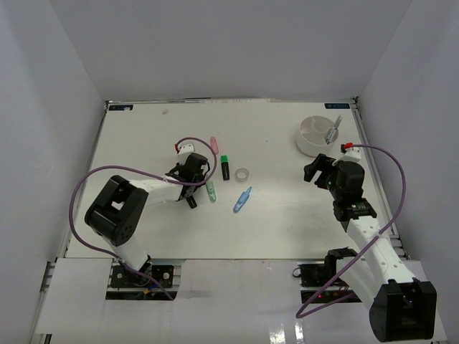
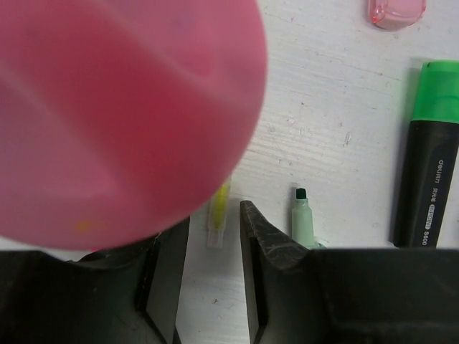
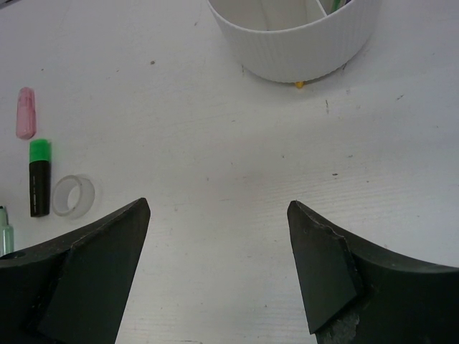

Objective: Sort the stationery into containers
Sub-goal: Pick up the pen from the center of the board.

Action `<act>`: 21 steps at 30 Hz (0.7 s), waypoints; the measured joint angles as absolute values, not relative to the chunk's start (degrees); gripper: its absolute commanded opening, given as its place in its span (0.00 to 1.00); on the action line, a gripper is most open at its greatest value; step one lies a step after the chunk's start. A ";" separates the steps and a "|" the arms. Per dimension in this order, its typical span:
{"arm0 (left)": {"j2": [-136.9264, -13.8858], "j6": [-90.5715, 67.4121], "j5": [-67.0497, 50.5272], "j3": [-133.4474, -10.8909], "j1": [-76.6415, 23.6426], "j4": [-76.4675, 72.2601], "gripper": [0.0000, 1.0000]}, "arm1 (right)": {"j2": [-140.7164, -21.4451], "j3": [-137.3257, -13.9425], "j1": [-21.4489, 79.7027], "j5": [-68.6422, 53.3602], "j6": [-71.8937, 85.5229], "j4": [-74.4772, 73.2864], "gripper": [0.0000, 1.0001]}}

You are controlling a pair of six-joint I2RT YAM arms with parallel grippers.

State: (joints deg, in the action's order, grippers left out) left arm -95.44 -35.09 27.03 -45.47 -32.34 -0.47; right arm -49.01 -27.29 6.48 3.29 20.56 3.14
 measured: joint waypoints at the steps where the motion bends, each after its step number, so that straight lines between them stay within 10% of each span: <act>1: -95.53 -35.11 27.03 -45.52 -32.36 -0.49 0.41 | -48.99 -27.29 6.50 3.29 20.56 3.14 0.84; 21: -99.46 -32.77 30.85 -49.36 -34.74 0.25 0.10 | -48.36 -27.29 7.27 3.95 20.53 3.14 0.83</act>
State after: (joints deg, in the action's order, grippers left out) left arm -99.46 -32.77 30.85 -49.36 -34.74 0.25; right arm -48.36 -27.29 7.27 3.95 20.53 3.14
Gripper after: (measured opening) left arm 0.219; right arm 0.834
